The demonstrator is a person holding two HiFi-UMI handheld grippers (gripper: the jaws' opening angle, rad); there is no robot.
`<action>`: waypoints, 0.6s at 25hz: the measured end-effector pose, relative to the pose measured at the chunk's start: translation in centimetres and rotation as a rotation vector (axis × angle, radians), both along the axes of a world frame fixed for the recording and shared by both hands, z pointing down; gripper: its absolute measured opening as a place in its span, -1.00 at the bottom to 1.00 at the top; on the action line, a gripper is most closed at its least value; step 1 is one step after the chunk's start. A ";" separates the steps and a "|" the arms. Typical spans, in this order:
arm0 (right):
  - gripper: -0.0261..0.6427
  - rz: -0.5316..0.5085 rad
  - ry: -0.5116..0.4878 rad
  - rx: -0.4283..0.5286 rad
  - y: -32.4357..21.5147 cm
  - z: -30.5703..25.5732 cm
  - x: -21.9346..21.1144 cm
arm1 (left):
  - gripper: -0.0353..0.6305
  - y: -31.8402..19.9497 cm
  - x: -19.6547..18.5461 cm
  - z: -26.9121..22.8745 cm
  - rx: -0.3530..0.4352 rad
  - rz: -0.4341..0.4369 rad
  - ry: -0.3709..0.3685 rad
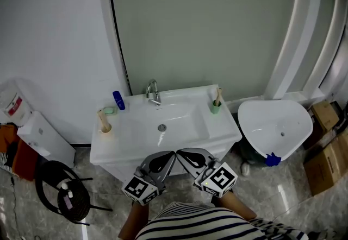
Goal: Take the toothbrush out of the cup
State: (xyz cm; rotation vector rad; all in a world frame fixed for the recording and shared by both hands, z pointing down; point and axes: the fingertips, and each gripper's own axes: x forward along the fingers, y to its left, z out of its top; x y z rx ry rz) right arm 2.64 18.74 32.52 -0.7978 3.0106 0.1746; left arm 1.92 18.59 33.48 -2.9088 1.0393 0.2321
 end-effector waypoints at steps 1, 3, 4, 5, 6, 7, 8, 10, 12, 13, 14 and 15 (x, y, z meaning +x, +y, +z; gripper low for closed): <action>-0.90 0.001 0.001 0.001 0.0 0.0 -0.1 | -0.88 0.0 -0.1 0.2 0.000 -0.001 0.001; -0.90 0.004 0.005 0.004 0.0 0.1 -0.2 | -0.88 0.0 -0.2 0.3 0.005 -0.012 -0.012; -0.90 0.006 0.007 0.004 0.1 0.1 -0.2 | -0.88 0.0 -0.3 0.2 0.012 -0.023 -0.025; -0.90 0.005 0.007 0.002 0.2 0.2 -0.4 | -0.88 0.0 -0.4 0.1 0.018 -0.033 -0.034; -0.90 0.002 0.006 -0.002 0.2 0.3 -0.5 | -0.88 0.0 -0.5 0.1 0.020 -0.038 -0.036; -0.90 0.000 0.005 -0.008 0.2 0.4 -0.6 | -0.88 -0.1 -0.6 0.1 0.017 -0.036 -0.032; -0.90 0.000 0.003 -0.014 0.2 0.4 -0.7 | -0.88 0.0 -0.7 0.2 0.013 -0.030 -0.025; -0.90 0.003 0.005 -0.020 0.0 0.5 -0.9 | -0.88 0.1 -0.9 0.4 0.011 -0.019 -0.019; -0.90 0.005 0.008 -0.019 0.0 0.6 -1.2 | -0.88 0.2 -1.2 0.4 0.013 -0.022 -0.027; -0.90 0.005 0.007 -0.020 0.1 0.6 -1.4 | -0.88 0.2 -1.3 0.4 0.012 -0.023 -0.029; -0.90 0.004 0.006 -0.022 0.1 0.6 -1.5 | -0.88 0.3 -1.5 0.4 0.010 -0.021 -0.027; -0.90 0.003 0.005 -0.025 0.2 0.6 -1.7 | -0.88 0.4 -1.7 0.5 0.008 -0.018 -0.023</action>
